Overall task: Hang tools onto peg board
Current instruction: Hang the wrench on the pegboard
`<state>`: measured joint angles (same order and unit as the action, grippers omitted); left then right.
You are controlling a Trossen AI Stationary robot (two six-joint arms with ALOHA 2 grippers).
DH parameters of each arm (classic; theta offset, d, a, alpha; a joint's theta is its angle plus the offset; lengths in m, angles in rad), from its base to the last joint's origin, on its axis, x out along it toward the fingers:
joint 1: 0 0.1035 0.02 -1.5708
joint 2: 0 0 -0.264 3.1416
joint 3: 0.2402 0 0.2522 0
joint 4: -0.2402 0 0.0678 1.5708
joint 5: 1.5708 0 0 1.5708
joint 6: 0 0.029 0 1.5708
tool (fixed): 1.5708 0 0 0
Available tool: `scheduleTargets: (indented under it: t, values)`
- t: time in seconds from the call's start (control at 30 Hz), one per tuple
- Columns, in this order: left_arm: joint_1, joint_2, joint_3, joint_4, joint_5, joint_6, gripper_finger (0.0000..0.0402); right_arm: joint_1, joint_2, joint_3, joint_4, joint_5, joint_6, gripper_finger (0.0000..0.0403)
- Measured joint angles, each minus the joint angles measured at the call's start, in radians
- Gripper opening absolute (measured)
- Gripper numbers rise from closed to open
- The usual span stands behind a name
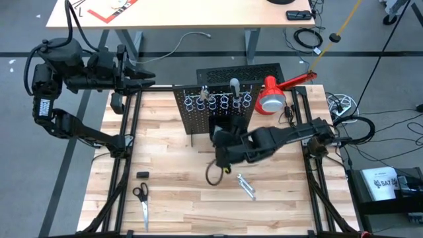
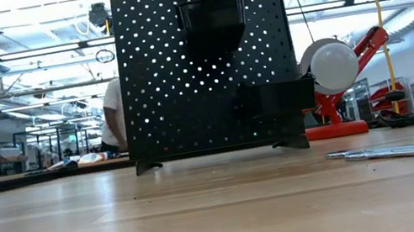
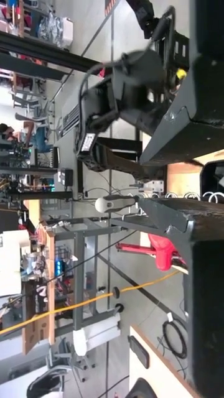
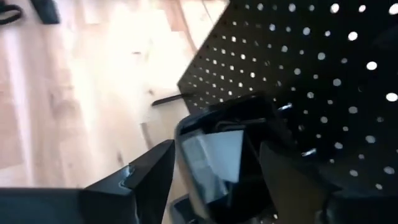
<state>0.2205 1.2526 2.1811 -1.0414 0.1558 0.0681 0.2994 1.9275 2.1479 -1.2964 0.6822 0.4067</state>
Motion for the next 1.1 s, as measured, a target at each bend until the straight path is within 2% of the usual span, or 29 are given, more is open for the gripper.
scheduleTargets:
  t: [0.2,0.43,0.67,0.77,0.93,1.1]
  values:
    - [0.0,0.0,0.0,-0.002,0.0,0.024,0.0105,0.113,-0.031,0.0,-0.066,0.055,0.133,0.0226]
    - [0.0,0.0,0.0,-0.001,0.0,0.044,0.0105,0.253,-0.039,0.0,-0.264,0.077,0.447,0.0226]
    - [0.0,0.0,0.0,-0.001,0.0,0.045,0.0105,0.37,-0.024,0.0,-0.273,0.06,0.656,0.0226]
    - [0.0,0.0,0.0,-0.001,0.0,0.045,0.0105,0.392,0.001,0.0,-0.273,-0.01,0.731,0.0226]
    - [0.0,0.0,0.0,0.004,0.0,0.045,0.0105,0.399,0.07,-0.001,-0.274,-0.2,0.824,0.0226]
    - [0.0,0.001,0.0,0.007,0.0,0.045,0.0105,0.377,0.168,-0.002,-0.274,-0.372,0.853,0.0226]
